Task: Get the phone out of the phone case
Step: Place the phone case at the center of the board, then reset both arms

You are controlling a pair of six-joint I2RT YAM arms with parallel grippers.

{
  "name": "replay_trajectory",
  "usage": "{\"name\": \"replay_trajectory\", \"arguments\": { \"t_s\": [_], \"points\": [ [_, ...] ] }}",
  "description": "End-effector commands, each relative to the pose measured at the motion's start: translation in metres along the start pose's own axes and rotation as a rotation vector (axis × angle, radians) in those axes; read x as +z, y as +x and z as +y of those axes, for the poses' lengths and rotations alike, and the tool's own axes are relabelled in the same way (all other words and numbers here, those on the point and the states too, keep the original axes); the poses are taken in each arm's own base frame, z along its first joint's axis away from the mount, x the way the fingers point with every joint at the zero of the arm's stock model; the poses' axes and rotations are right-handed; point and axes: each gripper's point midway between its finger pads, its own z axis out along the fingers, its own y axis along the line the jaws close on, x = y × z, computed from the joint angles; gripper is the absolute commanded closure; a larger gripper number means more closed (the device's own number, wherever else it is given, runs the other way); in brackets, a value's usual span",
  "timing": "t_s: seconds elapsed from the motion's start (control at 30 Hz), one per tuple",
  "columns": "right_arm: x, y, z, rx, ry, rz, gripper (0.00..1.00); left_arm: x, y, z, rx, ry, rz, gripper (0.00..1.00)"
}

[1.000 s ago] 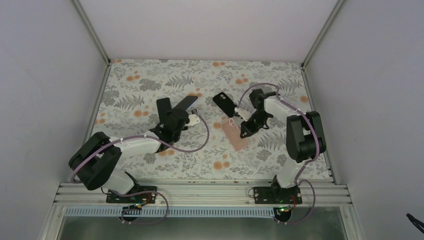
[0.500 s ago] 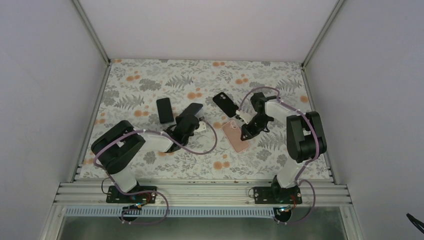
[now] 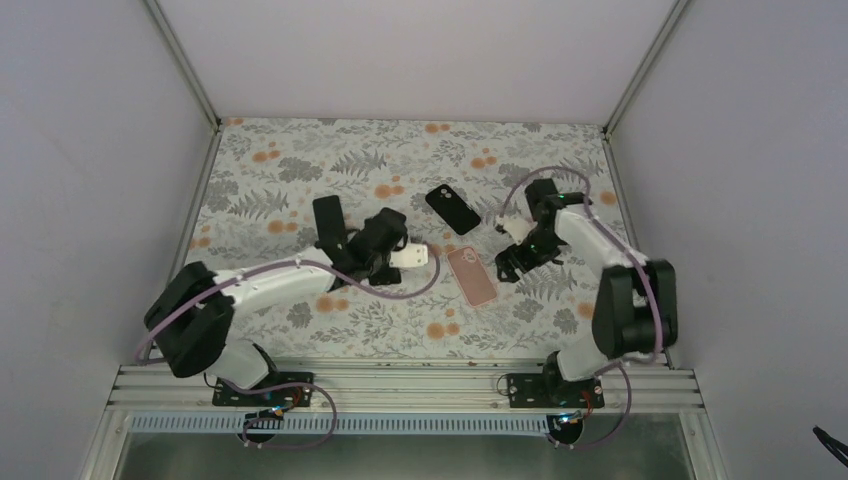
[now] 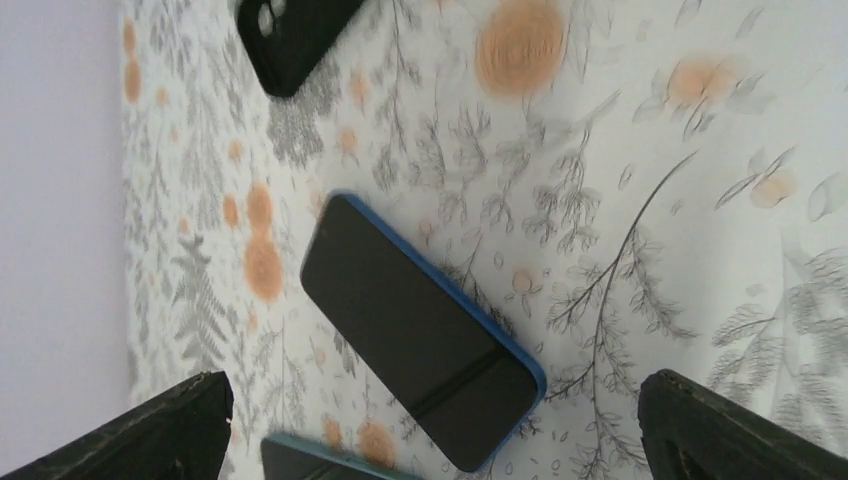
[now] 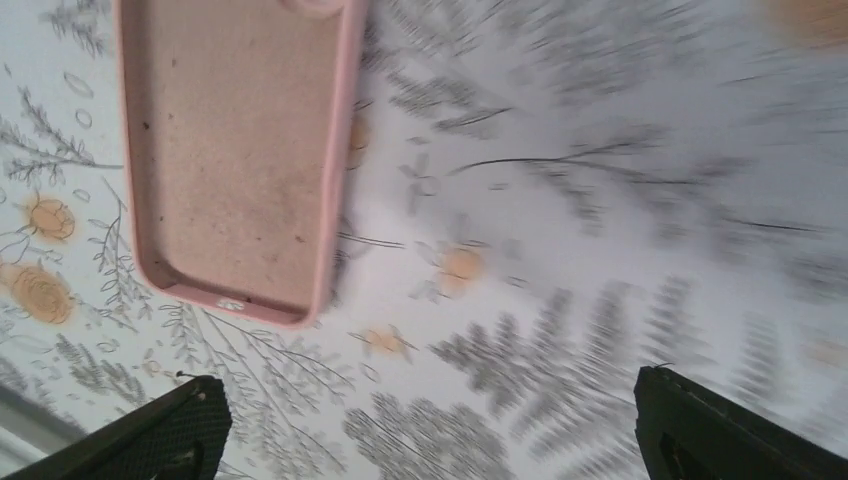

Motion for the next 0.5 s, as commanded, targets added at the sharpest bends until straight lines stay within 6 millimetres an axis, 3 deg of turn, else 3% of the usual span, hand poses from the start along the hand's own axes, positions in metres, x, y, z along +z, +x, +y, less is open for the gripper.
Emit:
{"name": "replay_trajectory", "arguments": {
  "t_s": [0.0,0.07,0.13,0.2,0.27,0.37,0.47],
  "points": [
    [-0.071,-0.005,-0.03,0.04,0.291,-0.131,0.0,-0.062,-0.013,0.008,-0.132,0.245,-0.034,0.0],
    [-0.104,-0.017,-0.039,0.082,0.345,-0.268,0.0,-0.084,-0.009,0.051,-0.222,0.187,-0.065,0.0],
    [-0.141,-0.029,-0.049,0.135,0.357,-0.434,0.0,-0.104,0.01,0.101,-0.345,0.086,-0.092,0.0],
    [-0.172,-0.034,-0.065,0.211,0.403,-0.574,0.0,-0.124,0.041,0.146,-0.474,-0.013,-0.111,0.0],
    [-0.186,-0.032,-0.079,0.275,0.434,-0.647,0.0,-0.14,0.084,0.182,-0.621,-0.115,-0.094,0.0],
    [-0.183,-0.029,-0.101,0.341,0.494,-0.685,0.0,-0.159,0.162,0.207,-0.845,-0.245,-0.066,0.0],
    [-0.165,-0.028,-0.116,0.361,0.492,-0.705,0.0,-0.164,0.216,0.199,-0.975,-0.38,0.0,0.0]
  ]
}}
